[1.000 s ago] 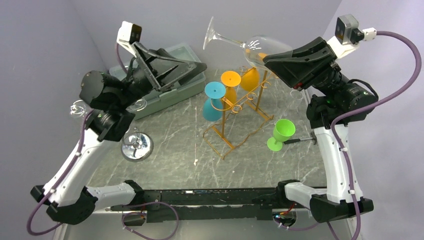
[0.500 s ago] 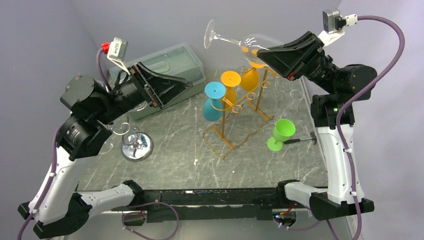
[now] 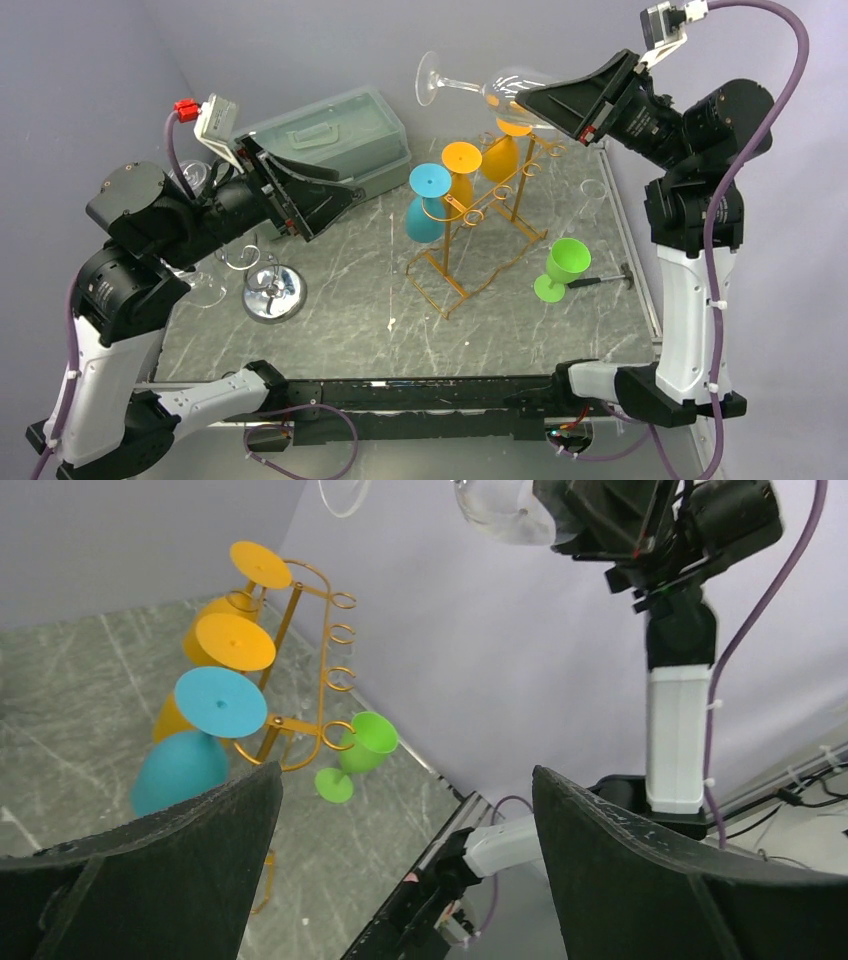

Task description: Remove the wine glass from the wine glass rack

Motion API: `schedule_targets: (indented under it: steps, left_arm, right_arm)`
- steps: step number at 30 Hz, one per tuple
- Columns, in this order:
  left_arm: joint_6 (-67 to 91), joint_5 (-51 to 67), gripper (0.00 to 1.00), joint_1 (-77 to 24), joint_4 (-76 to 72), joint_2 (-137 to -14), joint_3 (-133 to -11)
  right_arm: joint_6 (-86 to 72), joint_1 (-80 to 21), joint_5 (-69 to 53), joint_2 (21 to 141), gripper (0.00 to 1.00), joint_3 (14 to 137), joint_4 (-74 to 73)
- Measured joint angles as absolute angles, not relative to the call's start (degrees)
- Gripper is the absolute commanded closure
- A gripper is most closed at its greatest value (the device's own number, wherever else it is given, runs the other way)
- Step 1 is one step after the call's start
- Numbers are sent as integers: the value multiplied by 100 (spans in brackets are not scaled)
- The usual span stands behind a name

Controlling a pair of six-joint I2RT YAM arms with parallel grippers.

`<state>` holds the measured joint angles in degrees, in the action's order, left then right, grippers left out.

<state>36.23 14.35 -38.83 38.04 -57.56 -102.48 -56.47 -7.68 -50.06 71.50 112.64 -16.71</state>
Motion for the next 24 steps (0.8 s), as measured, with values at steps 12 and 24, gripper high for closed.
schedule_targets:
  steps: [12, 24]
  left_arm:
    - [2753, 1363, 1, -3883, 4431, -5763, -10324]
    - [2209, 1328, 1, -3883, 4534, -5861, -10309]
  right_arm:
    - [-5572, -685, -4971, 8527, 100, 13583, -4128]
    - [-5566, -108, -4923, 8602, 100, 12750, -4434]
